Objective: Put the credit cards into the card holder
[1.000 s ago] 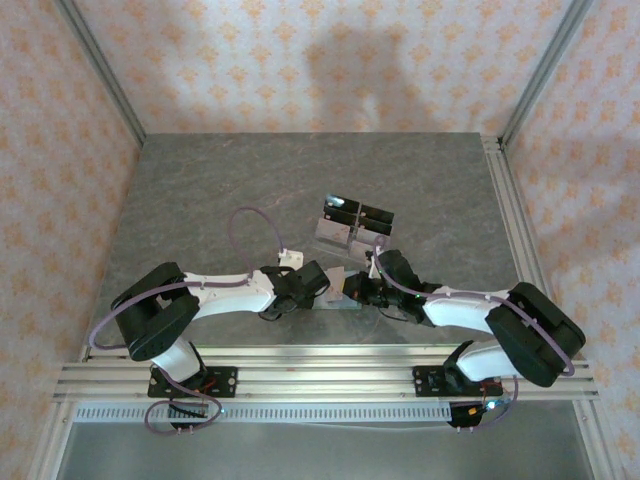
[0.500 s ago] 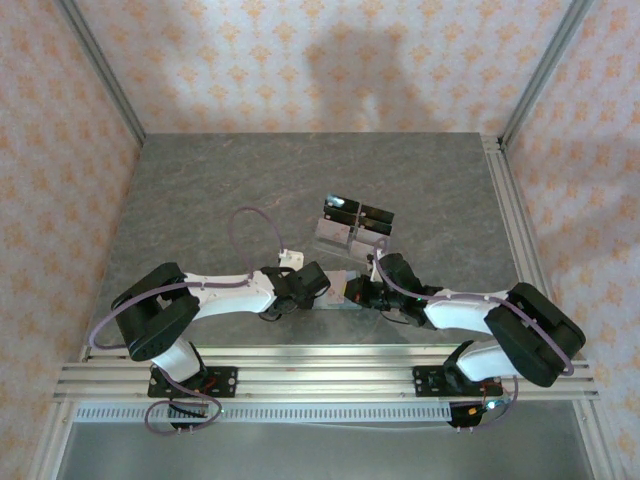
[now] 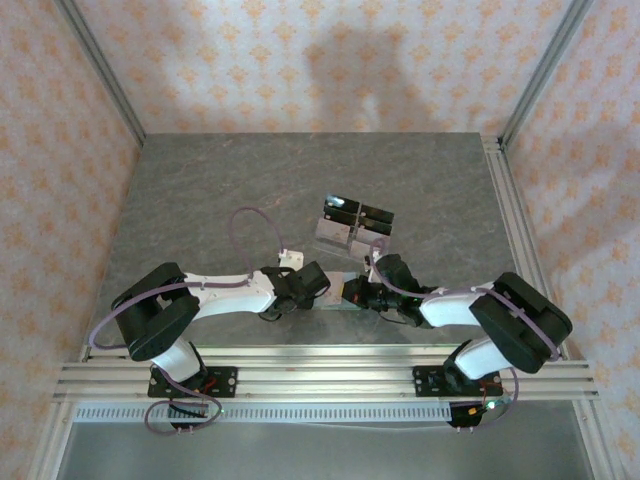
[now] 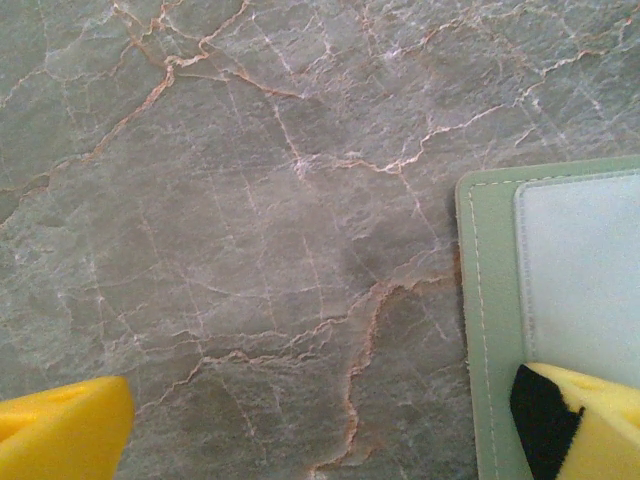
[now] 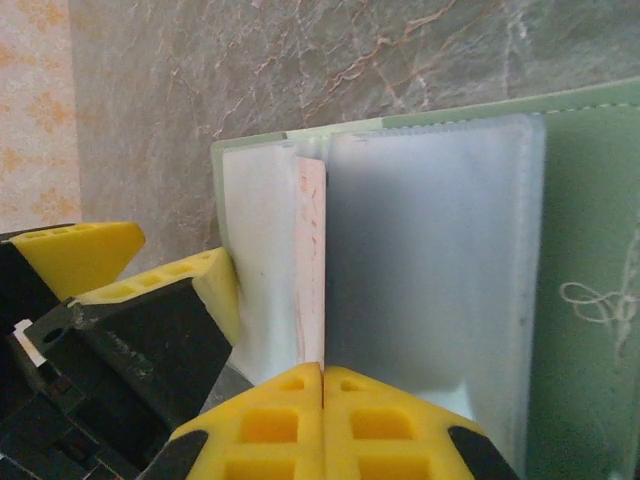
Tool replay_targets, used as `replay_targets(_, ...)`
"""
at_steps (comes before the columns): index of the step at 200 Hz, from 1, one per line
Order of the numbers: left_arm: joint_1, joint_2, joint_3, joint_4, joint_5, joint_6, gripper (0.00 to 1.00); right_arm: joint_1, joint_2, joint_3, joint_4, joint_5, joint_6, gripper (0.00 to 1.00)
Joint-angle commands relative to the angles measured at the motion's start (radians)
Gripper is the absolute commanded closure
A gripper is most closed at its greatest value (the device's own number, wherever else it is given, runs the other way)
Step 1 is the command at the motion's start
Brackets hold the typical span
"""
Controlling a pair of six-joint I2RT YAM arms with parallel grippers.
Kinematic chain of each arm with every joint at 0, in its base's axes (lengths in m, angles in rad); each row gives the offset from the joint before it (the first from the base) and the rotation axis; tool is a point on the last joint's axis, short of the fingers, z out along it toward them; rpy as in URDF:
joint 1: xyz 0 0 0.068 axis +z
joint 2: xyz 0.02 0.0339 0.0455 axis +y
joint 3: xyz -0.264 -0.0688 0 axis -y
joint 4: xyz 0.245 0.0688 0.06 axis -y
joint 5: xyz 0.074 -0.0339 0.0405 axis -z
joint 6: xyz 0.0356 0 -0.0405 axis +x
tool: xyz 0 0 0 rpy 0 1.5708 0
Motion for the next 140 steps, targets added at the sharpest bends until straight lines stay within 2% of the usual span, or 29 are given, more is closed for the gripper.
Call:
replay_targets(1, -0.007, -0.010, -0.014, -0.074, -0.049, -0.013, 0.02, -0.008, 0.020, -0.020, 0.063, -0.017, 0.011, 1.00)
replay_targets(42, -0.005, -0.030, 0.038, -0.163, -0.126, -0.024, 0.00, -0.034, 0.038, -0.036, 0.071, -0.036, 0.000, 1.00)
replay_targets(140, -0.003, 0.001, 0.054, -0.169, -0.131, -0.016, 0.00, -0.061, 0.156, -0.018, 0.141, -0.129, -0.011, 1.00)
